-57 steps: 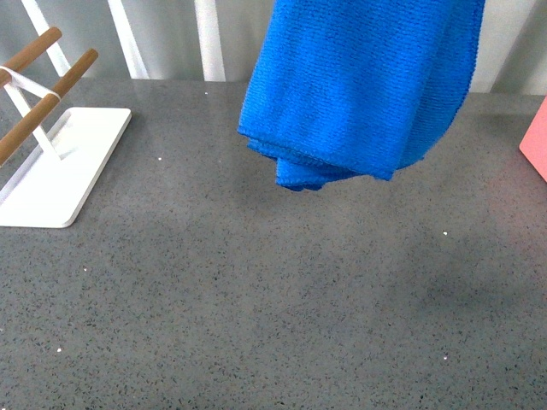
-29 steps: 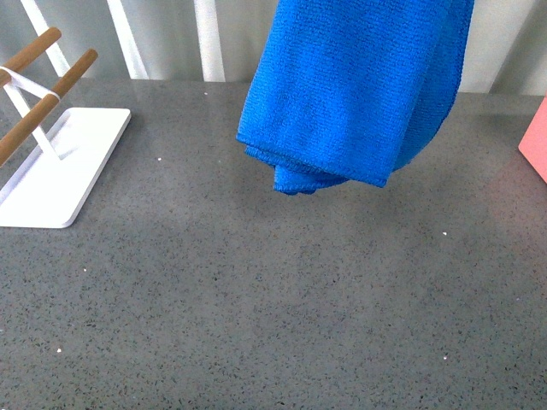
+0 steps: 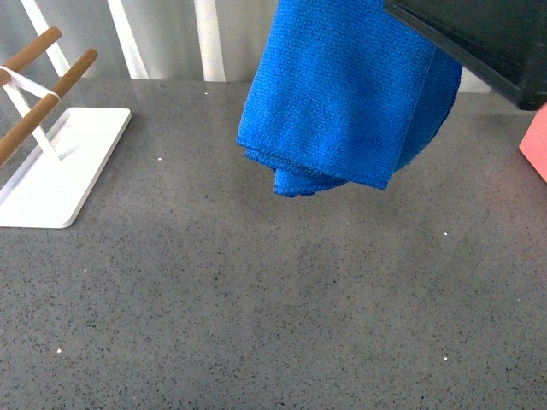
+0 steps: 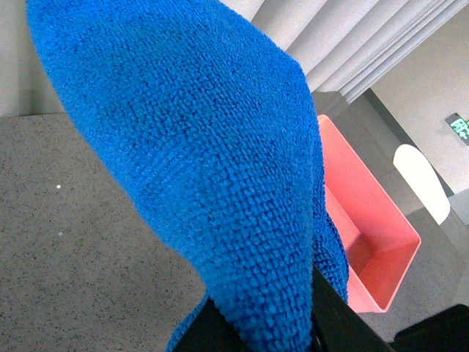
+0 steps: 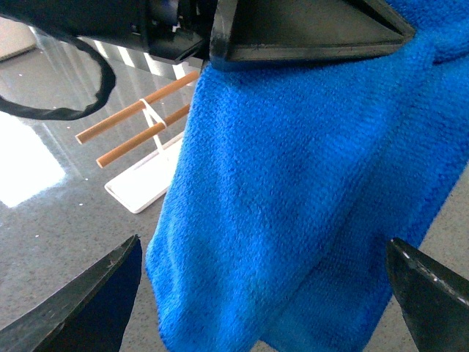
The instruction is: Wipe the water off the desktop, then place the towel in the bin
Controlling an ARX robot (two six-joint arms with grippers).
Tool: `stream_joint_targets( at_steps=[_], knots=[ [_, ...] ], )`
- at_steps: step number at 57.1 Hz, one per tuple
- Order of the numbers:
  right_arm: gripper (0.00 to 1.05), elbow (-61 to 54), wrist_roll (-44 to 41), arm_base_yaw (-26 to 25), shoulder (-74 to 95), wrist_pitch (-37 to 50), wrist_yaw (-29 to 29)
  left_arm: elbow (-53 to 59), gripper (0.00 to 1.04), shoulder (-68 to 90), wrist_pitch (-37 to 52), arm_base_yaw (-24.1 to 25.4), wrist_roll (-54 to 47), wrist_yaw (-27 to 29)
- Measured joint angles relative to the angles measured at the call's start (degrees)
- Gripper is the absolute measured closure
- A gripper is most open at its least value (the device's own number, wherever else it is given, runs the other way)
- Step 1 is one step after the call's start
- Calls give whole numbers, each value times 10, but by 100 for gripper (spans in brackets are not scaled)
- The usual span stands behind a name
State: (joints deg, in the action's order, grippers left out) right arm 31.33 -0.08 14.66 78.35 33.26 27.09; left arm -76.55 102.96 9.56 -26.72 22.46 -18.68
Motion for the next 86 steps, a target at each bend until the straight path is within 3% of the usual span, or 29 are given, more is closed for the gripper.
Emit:
stream_joint_targets(
  at_steps=[24, 41, 57, 70, 75, 86],
  knots=[
    [9, 60, -7, 14, 80, 10, -35, -1, 99, -4, -4, 0, 15, -8],
    [50, 66, -5, 21, 82, 13, -39, -1, 99, -6, -12, 4, 15, -6],
    [99, 67, 0, 8, 75, 17, -35, -2, 99, -6, -18, 3, 15, -3],
    [102, 70, 6, -12, 68, 18, -27, -3, 99, -6, -23, 3, 15, 3],
    [102, 73, 6, -20, 65, 17, -24, -3, 90, -7, -23, 3, 16, 3],
    [102, 77, 11, -40, 59, 12, -19, -2, 56, -11, -23, 12, 18, 3]
  ],
)
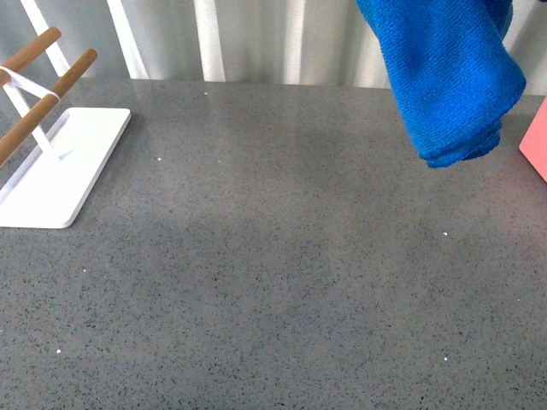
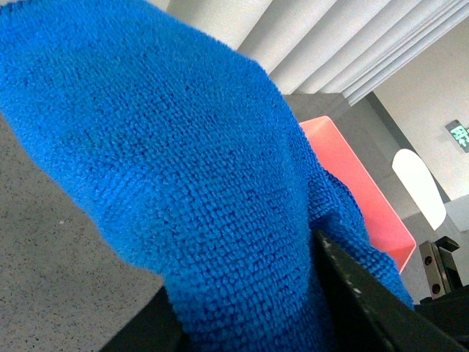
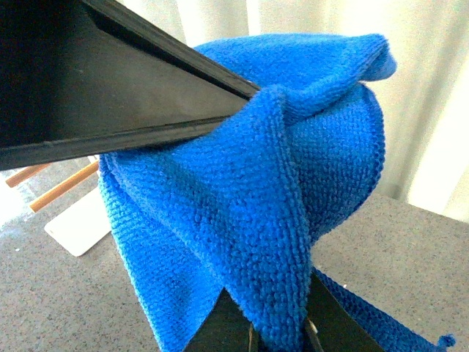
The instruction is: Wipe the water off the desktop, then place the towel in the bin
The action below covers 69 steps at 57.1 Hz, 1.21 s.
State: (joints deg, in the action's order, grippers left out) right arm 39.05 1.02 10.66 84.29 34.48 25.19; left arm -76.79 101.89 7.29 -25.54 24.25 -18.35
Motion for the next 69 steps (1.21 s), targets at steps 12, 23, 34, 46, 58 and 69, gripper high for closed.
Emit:
stream_joint_targets(
  at_steps=[12, 23, 34, 46, 58, 69],
  knots=[
    [102, 4, 10, -20, -10, -3, 2, 22, 20, -16, 8, 36, -2, -2],
    [102, 4, 14, -45, -25, -22, -6, 108, 7, -71, 42, 99, -44, -3],
    [102, -13, 14, -73, -39, -24, -3, 252, 7, -177, 67, 157, -106, -49],
    [102, -30, 14, -94, -30, -17, 0, 405, 7, -316, 56, 261, -149, -102],
    [102, -31, 14, -91, -30, -15, 4, 541, 31, -371, 303, 301, -207, 107],
    [102, -34, 14, -88, -28, -11, 2, 628, 70, -442, 360, 270, -231, 179]
  ],
)
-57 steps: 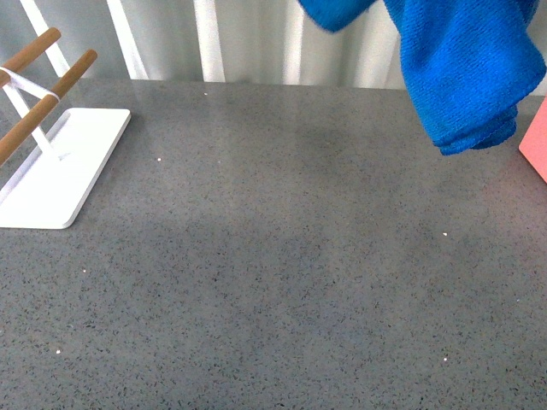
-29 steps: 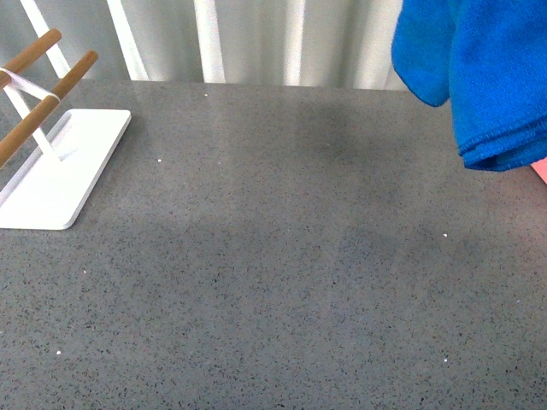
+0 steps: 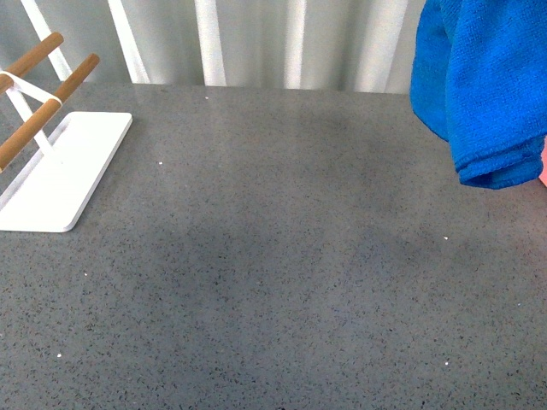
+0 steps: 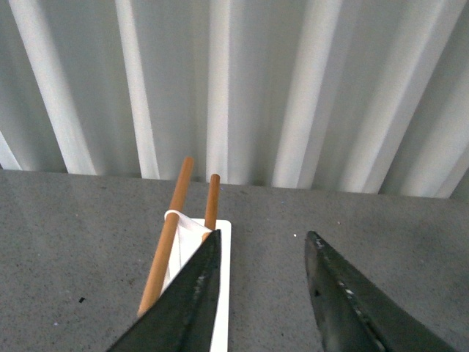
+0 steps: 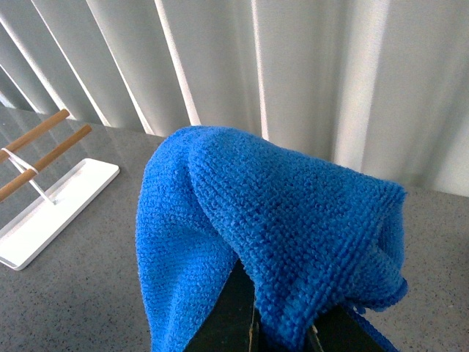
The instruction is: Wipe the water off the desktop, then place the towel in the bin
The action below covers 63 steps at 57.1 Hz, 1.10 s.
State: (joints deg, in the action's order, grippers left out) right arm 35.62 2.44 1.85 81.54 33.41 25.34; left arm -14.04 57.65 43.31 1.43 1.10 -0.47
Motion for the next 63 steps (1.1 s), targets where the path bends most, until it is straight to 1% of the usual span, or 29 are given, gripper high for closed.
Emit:
stream_joint_targets(
  at_steps=[2, 4, 5, 6, 8, 10, 11, 40, 43, 47, 63],
  knots=[
    [102, -4, 0, 1, 0, 3, 0, 8, 75, -7, 0, -5, -1, 2],
    [102, -6, 0, 2, 1, 4, 0, 20, 83, -21, -2, -11, -2, 1],
    [102, -7, 0, 2, 1, 5, 0, 21, 84, -22, -3, -12, -2, 1],
    [102, -9, -1, 2, 2, 5, -1, 28, 88, -30, -4, -14, -3, 1],
    [102, -11, 0, 3, 2, 7, -2, 34, 93, -39, -7, -14, -5, 2],
    [102, -13, 0, 3, 2, 9, -2, 42, 100, -52, -10, -14, -5, 4],
    [102, -13, 0, 3, 2, 9, -2, 44, 102, -55, -11, -14, -5, 3],
    [102, -25, -11, 1, 2, 7, -6, 112, 101, -220, -109, -14, -7, 5],
    [102, -27, -11, 2, 2, 7, -9, 126, 101, -223, -91, -14, -7, 5],
    [102, -29, -11, 6, 2, 7, -14, 127, 101, -234, -96, -14, -7, 5],
    [102, -29, -16, 16, 3, 5, -19, 128, 101, -330, -186, -14, -7, 5]
  ],
)
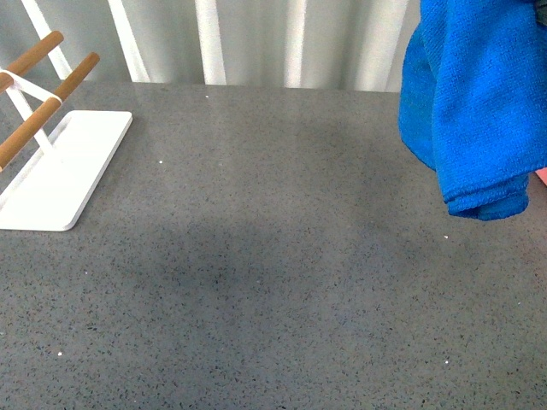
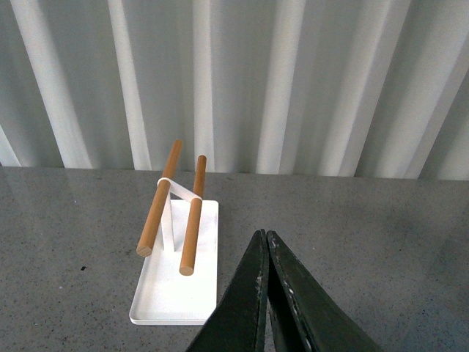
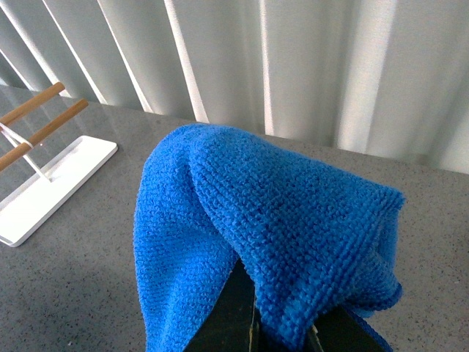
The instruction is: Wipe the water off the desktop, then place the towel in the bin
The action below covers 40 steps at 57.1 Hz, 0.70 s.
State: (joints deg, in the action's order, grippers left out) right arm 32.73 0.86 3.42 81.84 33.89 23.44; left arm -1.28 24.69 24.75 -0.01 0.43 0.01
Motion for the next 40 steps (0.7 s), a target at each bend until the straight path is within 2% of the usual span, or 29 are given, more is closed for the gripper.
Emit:
stream_joint_targets(
  at_steps=[10, 38, 40],
  knots=[
    [102, 0, -2, 0, 0, -5, -2, 0, 101, -60, -58, 0, 0, 0],
    [102, 2, -5, 2, -3, -23, -12, 0, 101, -148, -147, 0, 0, 0],
    [102, 3, -6, 3, -2, -30, -18, 0, 101, -173, -176, 0, 0, 0]
  ],
)
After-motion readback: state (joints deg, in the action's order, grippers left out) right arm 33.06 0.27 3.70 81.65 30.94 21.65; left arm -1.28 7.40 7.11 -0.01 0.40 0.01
